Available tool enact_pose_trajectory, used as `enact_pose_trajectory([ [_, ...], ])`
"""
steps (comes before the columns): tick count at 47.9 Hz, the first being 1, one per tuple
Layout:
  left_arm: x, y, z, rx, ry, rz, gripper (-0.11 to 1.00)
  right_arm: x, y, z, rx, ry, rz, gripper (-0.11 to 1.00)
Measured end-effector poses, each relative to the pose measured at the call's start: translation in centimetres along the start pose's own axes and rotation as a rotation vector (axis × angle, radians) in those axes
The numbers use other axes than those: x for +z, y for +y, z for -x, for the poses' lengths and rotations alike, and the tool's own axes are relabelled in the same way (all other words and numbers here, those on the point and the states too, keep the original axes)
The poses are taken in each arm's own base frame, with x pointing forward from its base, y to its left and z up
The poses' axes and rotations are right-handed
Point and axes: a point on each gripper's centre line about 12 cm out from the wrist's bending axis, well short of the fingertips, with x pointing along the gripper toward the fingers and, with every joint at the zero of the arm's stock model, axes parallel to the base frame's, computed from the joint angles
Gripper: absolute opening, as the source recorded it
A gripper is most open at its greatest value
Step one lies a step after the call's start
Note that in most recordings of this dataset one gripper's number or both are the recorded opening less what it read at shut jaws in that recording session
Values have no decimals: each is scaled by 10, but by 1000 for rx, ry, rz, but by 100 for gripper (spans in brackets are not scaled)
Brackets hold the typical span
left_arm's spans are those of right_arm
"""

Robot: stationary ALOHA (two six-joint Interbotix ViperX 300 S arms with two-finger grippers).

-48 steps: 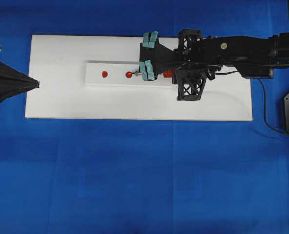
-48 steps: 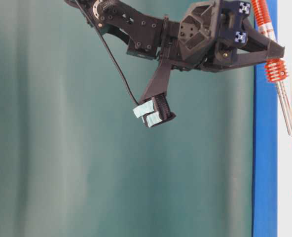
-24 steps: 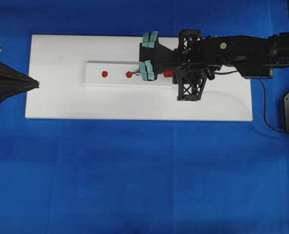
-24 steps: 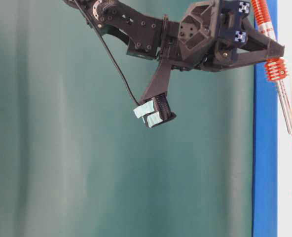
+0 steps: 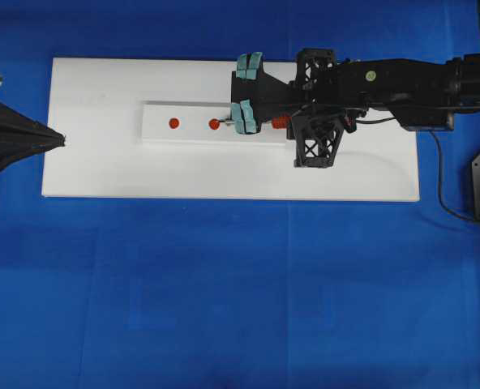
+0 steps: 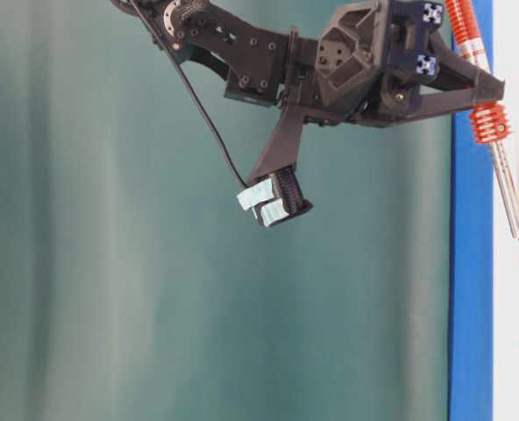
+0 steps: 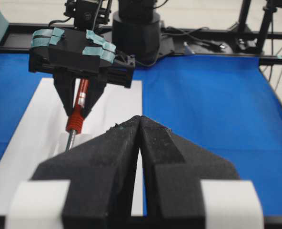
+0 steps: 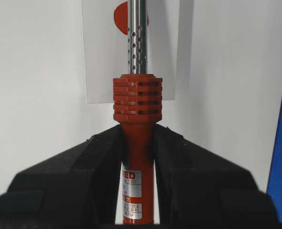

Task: Touch the tip of the soldering iron to the mark.
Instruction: 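Lower the iron tip onto the middle red dot and hold, then raise the iron and shift it right toward the rightmost red dot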

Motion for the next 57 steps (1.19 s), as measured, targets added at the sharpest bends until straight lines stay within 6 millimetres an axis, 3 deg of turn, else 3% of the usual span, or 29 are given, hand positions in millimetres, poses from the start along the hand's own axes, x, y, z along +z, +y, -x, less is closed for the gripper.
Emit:
enact_pose_trajectory([
  [11, 0, 0, 0, 0, 3, -1, 0, 5, -3, 10, -10, 9, 1, 6],
  [30, 0, 0, 0, 0, 0, -1, 0, 17, -16, 76, -65, -95, 4, 6],
  [49, 0, 0, 0, 0, 0, -1, 0, 15, -16, 80, -68, -85, 8, 6],
  [57, 0, 0, 0, 0, 3, -1, 0, 3, -16, 80, -70, -49, 5, 6],
])
